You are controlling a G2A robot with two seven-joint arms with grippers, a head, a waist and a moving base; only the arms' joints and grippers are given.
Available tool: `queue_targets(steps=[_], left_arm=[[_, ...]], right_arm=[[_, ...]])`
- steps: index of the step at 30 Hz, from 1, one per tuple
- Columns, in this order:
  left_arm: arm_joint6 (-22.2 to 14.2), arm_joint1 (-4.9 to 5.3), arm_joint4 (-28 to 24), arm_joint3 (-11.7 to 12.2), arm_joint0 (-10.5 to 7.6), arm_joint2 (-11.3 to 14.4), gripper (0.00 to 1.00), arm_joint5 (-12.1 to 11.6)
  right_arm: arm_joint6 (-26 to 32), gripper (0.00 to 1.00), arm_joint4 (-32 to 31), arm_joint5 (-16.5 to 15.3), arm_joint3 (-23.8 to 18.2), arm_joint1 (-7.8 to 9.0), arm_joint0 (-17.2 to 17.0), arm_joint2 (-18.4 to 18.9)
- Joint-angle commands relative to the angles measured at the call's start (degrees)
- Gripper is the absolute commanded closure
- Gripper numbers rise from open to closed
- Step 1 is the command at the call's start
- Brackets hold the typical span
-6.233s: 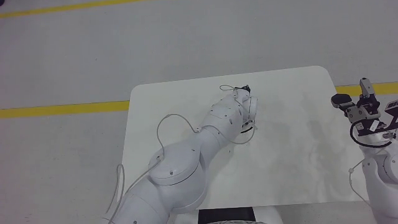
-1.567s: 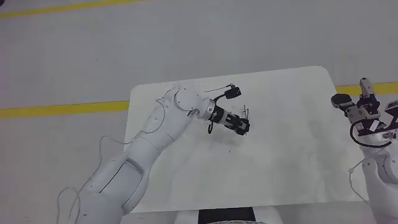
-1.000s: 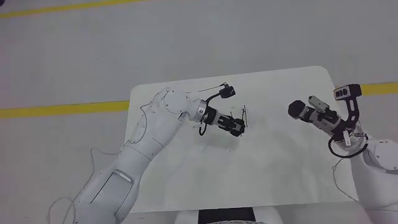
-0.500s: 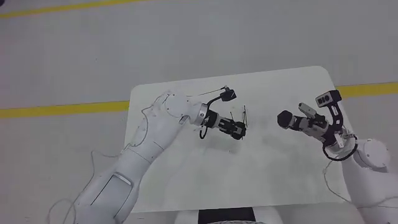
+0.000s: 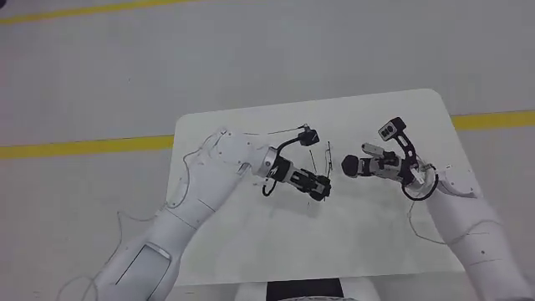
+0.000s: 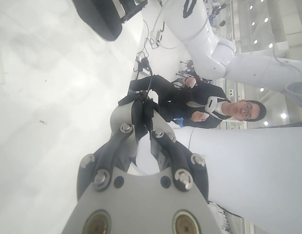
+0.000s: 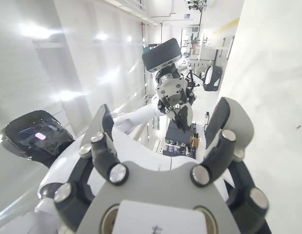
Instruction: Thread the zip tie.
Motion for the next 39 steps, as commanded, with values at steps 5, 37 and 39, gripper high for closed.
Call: queue_targets(steps=[5,37,39], left_arm=[[0.00,-0.01,0.03,0.03,-0.01,-0.02,1.00,0.00],[2.70,0.98,1.06,-0.57,0.33,1.66,1.00,0.00],[2.70,0.98,1.06,-0.57,0.33,1.66,1.00,0.00]], right_arm=[[-0.02,0.00,0.00,0.02,0.04,0.01,-0.02,0.04],[-1.17,0.31,-8.94,-1.20,-4.11,-0.92,1.93,-2.63],[-1.14,0.57,-9.19,-1.20,-3.71,-0.94,2.37,-2.84]])
